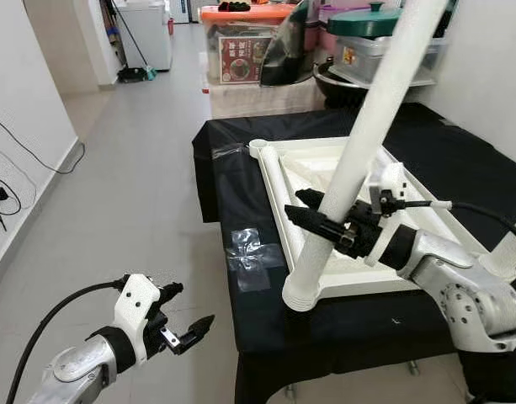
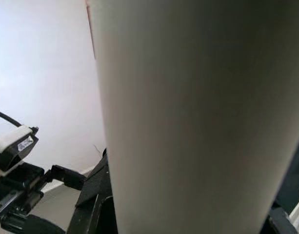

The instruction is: Building children table

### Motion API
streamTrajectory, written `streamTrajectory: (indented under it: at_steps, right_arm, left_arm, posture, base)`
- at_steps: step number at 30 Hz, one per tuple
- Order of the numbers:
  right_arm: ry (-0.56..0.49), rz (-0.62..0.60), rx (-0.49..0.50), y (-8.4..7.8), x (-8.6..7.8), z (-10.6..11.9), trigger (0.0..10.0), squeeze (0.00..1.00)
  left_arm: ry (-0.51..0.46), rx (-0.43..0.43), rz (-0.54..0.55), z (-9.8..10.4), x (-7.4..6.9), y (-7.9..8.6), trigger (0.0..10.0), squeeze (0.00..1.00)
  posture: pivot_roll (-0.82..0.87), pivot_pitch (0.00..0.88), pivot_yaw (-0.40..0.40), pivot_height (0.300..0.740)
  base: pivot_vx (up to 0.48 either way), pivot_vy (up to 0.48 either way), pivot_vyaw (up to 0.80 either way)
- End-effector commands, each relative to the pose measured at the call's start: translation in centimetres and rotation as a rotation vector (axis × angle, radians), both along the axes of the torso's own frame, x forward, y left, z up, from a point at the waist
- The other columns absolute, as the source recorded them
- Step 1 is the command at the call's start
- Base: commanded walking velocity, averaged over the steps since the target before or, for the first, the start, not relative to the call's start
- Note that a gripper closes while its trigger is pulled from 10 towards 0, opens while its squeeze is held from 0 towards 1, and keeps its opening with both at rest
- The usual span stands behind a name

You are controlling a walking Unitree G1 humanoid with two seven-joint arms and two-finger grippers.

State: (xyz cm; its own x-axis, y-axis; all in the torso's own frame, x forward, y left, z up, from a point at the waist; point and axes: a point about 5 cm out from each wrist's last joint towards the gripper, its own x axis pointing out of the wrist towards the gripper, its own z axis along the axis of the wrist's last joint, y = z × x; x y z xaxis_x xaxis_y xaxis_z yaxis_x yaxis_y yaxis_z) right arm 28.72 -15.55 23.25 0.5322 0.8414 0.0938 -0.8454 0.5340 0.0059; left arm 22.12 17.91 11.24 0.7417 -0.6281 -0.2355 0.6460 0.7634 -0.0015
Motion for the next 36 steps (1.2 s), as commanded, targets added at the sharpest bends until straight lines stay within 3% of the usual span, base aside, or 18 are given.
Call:
streamTrajectory:
  at_steps: [1,11,24,36]
  right_arm:
    - [-0.025,0.016,-0.042,0.2,-0.2,-0.1,0.0,0.00]
    - [-0.073,-0.013,-0.122,0.3,0.6,-0.2,0.0,0.00]
    - [-0.148,0.099,-0.287,1.0,1.7,0.2,0.0,0.00]
    - [-0.142,0.158,-0.289,1.7,1.1,-0.3,0.0,0.00]
  left_arm:
    - [-0.005,0.000,0.006,-0.2,0.1,-0.2,10.0,0.00]
    - [-0.012,-0.017,0.017,-0.3,0.1,-0.6,10.0,0.00]
    - [-0.022,-0.026,0.016,-0.4,0.3,-1.2,10.0,0.00]
    - [-0.022,-0.029,0.012,-0.5,0.4,-1.3,10.0,0.00]
  posture:
    - [-0.02,0.000,-0.040,0.740]
    - [-0.01,0.000,-0.046,0.740]
    - [0.00,0.000,-0.066,0.740]
    - [-0.01,0.000,-0.061,0.740]
  base:
    - [0.000,0.000,0.00]
    - [0.000,0.000,0.00]
    - [0.000,0.000,0.00]
    - [0.000,0.000,0.00]
